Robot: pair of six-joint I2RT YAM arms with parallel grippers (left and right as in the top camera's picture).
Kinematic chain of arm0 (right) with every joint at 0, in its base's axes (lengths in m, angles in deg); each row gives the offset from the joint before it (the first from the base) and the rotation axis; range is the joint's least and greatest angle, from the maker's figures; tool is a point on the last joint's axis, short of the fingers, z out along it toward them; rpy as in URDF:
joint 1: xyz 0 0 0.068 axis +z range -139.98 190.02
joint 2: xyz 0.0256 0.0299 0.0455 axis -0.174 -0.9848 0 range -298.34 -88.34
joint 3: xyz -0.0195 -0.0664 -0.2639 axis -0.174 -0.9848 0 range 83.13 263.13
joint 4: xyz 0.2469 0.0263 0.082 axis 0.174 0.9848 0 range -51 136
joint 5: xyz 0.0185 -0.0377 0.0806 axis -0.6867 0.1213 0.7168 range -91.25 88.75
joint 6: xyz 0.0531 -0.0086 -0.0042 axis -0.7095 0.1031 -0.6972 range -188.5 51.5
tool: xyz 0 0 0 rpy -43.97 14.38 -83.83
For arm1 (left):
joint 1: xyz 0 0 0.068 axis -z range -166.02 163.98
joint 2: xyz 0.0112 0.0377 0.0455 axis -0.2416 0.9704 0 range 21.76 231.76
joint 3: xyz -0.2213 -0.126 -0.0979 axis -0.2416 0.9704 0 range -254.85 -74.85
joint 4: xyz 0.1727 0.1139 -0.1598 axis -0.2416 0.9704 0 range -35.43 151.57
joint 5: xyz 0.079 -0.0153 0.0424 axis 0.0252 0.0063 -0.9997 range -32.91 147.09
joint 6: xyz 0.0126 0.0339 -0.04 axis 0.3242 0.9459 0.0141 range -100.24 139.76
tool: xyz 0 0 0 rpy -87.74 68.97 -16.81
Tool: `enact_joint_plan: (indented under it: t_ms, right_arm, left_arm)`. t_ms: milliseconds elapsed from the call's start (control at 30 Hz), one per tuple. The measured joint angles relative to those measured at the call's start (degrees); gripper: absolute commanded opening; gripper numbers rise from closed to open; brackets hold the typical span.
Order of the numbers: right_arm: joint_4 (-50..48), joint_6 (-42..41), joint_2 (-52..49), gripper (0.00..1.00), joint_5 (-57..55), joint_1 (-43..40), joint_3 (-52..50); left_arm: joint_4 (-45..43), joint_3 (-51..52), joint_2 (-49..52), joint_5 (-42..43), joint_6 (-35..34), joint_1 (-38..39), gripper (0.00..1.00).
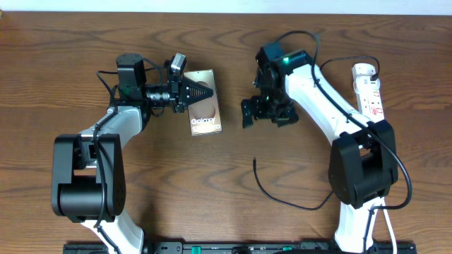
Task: Plug charger to phone and switch on socket
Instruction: 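Move the right gripper over the black cable's plug end, then lower the open right gripper around the cable plug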
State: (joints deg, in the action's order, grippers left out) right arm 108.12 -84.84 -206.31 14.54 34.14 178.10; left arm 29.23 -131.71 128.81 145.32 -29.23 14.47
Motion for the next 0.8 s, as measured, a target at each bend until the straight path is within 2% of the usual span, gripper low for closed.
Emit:
enact_joint_plan:
  t_ms: [467, 800]
  right_arm:
    - [-4.5, 0.7, 0.0, 0.99, 1.8, 0.0, -9.7]
    - [-4.5, 0.0, 0.0, 0.99, 0.9, 1.0, -10.4]
  left_arm:
    - [0.0, 0.0, 0.0, 0.0, 1.8, 0.0, 0.07]
    - [0.0, 0.0, 0.0, -0.3, 2.6, -2.0, 0.07]
